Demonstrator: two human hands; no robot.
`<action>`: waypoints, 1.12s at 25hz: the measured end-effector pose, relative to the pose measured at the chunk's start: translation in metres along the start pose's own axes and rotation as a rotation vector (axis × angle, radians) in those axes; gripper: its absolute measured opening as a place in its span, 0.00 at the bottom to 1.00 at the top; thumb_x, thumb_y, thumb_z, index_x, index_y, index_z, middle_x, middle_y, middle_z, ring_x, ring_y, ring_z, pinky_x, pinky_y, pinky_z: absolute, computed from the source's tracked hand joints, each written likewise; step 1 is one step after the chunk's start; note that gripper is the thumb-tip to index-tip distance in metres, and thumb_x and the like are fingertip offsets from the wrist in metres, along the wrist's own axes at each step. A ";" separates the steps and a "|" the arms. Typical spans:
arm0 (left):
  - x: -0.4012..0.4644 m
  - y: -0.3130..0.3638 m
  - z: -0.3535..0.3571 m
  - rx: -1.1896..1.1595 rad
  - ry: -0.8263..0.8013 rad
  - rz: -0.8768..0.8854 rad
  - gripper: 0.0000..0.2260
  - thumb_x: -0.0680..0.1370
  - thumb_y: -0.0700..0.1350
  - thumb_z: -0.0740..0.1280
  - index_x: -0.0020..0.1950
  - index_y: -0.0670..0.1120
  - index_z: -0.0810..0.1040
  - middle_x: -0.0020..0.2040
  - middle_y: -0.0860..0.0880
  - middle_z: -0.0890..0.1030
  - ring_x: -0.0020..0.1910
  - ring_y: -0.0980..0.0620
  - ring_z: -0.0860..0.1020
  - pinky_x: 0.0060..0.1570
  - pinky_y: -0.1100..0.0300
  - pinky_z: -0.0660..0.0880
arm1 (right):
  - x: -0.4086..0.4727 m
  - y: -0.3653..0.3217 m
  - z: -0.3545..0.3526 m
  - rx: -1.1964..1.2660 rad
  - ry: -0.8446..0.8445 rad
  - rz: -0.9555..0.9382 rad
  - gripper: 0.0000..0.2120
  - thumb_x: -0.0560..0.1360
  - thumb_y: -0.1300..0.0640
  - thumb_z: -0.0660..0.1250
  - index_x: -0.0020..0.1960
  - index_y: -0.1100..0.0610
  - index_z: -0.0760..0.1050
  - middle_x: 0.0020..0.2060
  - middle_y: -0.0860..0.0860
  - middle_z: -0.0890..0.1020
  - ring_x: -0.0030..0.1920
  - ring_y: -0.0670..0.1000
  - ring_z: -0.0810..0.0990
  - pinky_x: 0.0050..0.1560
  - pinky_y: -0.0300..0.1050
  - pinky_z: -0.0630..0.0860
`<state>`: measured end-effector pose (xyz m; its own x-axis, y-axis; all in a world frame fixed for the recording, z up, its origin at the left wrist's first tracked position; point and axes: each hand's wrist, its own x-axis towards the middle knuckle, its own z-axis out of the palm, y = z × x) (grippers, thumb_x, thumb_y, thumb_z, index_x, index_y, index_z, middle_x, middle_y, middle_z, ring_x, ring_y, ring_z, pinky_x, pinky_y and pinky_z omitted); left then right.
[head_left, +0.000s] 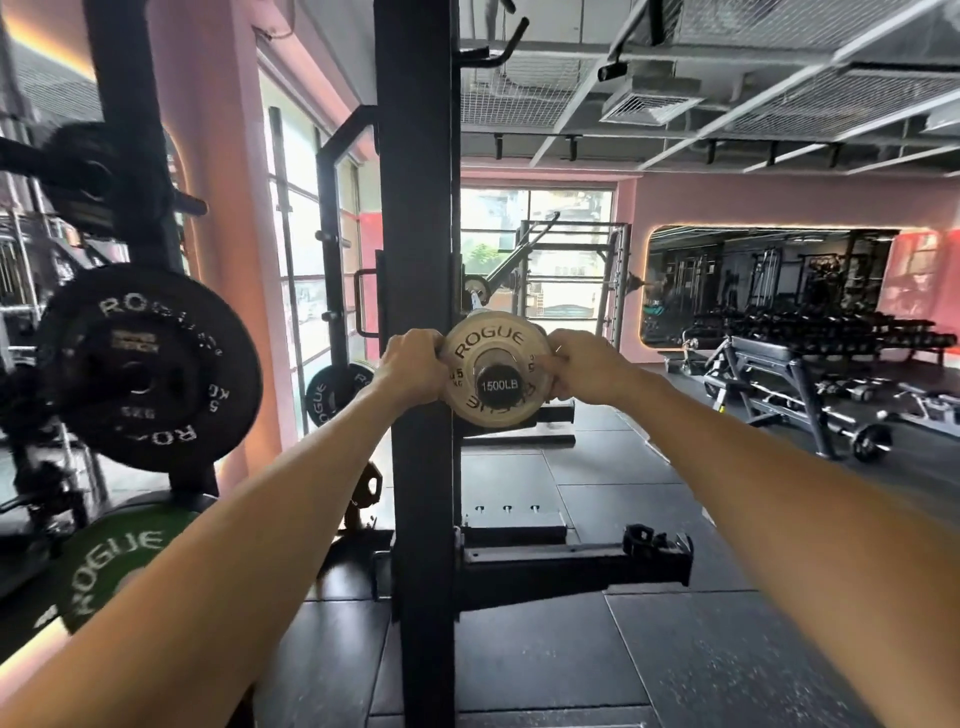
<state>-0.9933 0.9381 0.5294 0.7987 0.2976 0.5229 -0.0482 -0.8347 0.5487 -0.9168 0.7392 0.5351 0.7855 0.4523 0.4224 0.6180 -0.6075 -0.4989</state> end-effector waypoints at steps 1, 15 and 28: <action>-0.015 0.006 -0.008 0.013 -0.007 0.003 0.05 0.77 0.38 0.67 0.52 0.41 0.80 0.48 0.45 0.82 0.48 0.45 0.81 0.49 0.49 0.81 | -0.018 -0.007 -0.005 0.038 -0.011 0.009 0.10 0.79 0.56 0.63 0.54 0.63 0.74 0.46 0.60 0.82 0.45 0.59 0.82 0.51 0.57 0.80; -0.141 -0.039 -0.193 0.304 0.083 -0.013 0.02 0.75 0.38 0.66 0.46 0.42 0.78 0.43 0.47 0.78 0.46 0.48 0.76 0.44 0.59 0.68 | -0.119 -0.186 0.032 0.236 -0.160 -0.119 0.05 0.80 0.58 0.63 0.53 0.60 0.72 0.44 0.59 0.83 0.35 0.51 0.84 0.45 0.51 0.83; -0.233 -0.224 -0.456 0.445 0.168 -0.089 0.10 0.75 0.39 0.66 0.52 0.36 0.81 0.51 0.39 0.82 0.54 0.39 0.79 0.53 0.54 0.74 | -0.137 -0.474 0.182 0.284 -0.227 -0.262 0.13 0.79 0.55 0.65 0.59 0.63 0.72 0.47 0.56 0.83 0.44 0.58 0.85 0.50 0.57 0.81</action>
<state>-1.4423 1.2676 0.5822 0.6782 0.4173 0.6049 0.3067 -0.9088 0.2830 -1.3122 1.0841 0.5761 0.5686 0.7184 0.4008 0.7562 -0.2645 -0.5985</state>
